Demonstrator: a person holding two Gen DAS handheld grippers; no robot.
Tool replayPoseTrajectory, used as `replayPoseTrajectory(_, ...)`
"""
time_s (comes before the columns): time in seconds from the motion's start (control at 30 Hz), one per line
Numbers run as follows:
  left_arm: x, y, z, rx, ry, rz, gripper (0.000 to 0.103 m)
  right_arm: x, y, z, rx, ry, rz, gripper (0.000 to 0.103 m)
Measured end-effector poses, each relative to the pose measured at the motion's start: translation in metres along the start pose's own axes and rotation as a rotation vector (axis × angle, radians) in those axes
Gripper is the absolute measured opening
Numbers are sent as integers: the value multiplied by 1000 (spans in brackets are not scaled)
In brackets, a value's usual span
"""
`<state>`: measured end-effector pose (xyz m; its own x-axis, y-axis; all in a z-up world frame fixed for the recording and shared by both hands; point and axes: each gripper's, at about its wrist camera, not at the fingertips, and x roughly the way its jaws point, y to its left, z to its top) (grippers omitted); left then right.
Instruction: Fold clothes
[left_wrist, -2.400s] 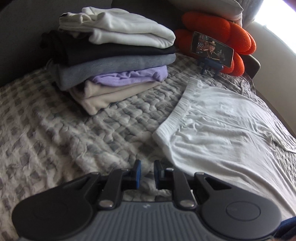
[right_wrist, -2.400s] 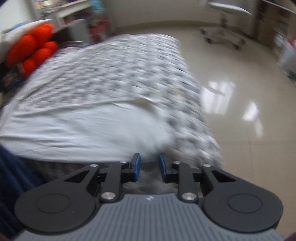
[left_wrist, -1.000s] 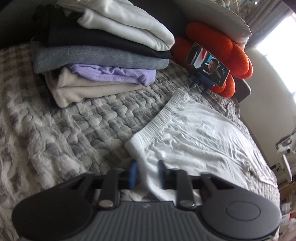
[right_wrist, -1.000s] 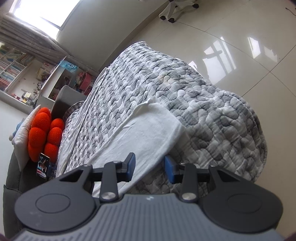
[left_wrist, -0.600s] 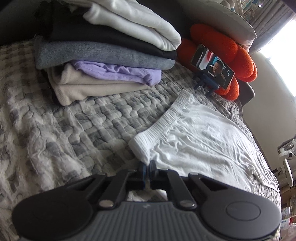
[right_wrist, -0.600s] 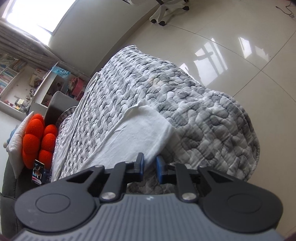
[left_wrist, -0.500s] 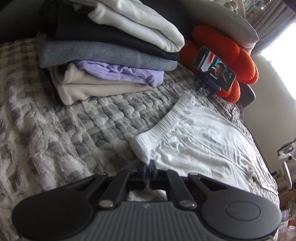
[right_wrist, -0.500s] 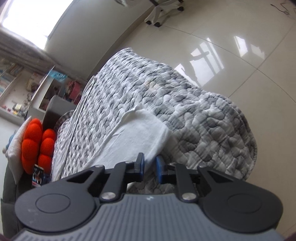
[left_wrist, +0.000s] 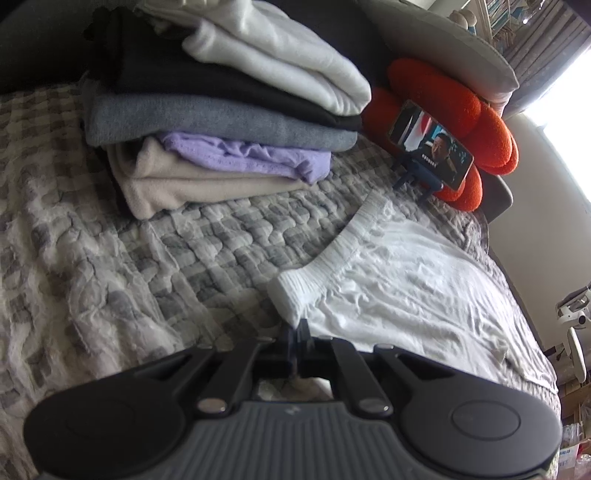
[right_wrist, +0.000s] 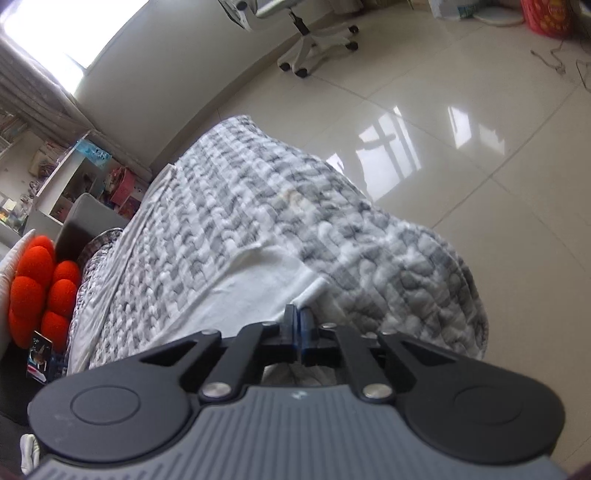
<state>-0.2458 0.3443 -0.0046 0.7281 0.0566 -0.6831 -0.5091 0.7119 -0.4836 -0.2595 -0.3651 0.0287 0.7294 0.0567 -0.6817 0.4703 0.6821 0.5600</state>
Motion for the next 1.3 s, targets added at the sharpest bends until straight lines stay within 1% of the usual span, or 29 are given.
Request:
replayPoseTrajectory(0.17,-8,-3,5,21,-27,-13,1,-8,15,3,-30,-51,36,3)
replayPoseTrajectory(0.3,-6,-2,8,-11,-13,-14,1,-10,25,13,-43,-91,67,3)
replayPoseTrajectory(0.37,-8,-7,11,-4,-22,-18,1,-10,31,18,-49,-111,83,3)
replayPoseTrajectory(0.47,-12,-15,17,9,-35,-16,1,-12,40,27,-65,-142,109,2)
replayPoseTrajectory(0.6,-15,-21,24,10,-35,-4,1,-15,52,36,-90,-176,147,2)
replayPoseTrajectory(0.7,-17,-23,26,24,-39,9,1,-16,56,36,-114,-185,154,2)
replayPoseTrajectory(0.87,-17,-20,19,37,-27,33,1,-13,39,27,-102,-151,101,2)
replayPoseTrajectory(1.1,-14,-10,7,62,-14,57,1,-23,17,13,-80,-96,20,2)
replayPoseTrajectory(1.3,-4,-7,-1,100,15,71,1,-3,3,-1,-50,-36,-25,3)
